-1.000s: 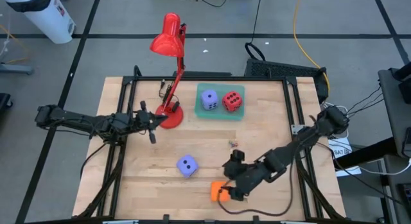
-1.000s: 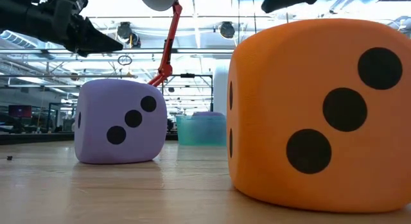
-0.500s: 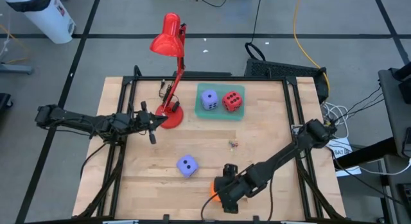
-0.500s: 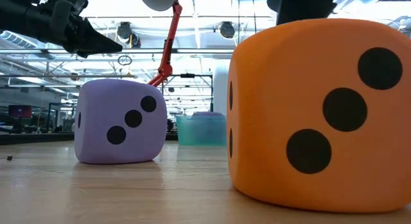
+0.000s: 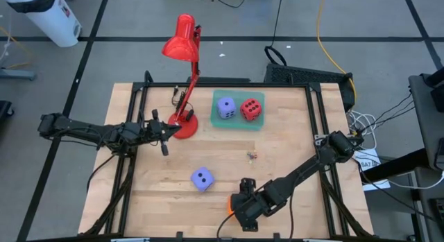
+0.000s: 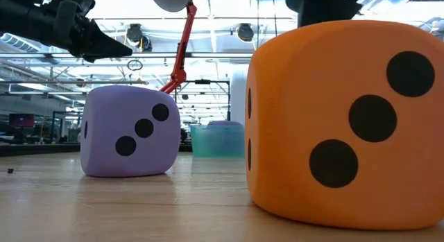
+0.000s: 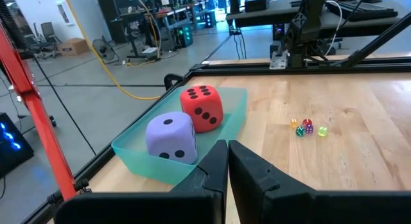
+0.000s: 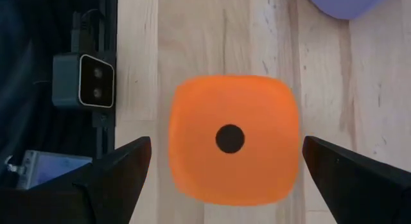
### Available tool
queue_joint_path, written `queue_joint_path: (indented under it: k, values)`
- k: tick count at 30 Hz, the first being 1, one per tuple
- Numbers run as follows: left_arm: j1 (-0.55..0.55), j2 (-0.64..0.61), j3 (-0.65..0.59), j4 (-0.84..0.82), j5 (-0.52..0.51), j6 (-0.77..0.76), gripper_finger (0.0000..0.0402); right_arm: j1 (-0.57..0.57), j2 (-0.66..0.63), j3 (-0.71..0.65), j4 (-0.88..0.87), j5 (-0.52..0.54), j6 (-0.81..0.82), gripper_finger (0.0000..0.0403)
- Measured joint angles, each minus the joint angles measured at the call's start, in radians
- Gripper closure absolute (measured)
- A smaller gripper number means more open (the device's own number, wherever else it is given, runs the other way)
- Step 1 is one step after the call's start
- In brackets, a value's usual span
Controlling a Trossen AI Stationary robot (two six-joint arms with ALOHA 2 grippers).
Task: Pick & Place Dice
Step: Put the orange die into the green bin
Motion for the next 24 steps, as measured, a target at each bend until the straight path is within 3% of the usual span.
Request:
queue_joint_path:
  k: [12, 24]
  values:
    - [0.0, 0.0, 0.0, 0.001, 0.0, 0.0, 0.0376, -0.011, 0.035, -0.001, 0.017, 0.003, -0.048, 0.0007]
    - [0.0, 0.0, 0.0, 0.002, 0.0, 0.0, 0.0376, -0.033, 0.077, 0.0, 0.003, -0.102, -0.055, 0.0007]
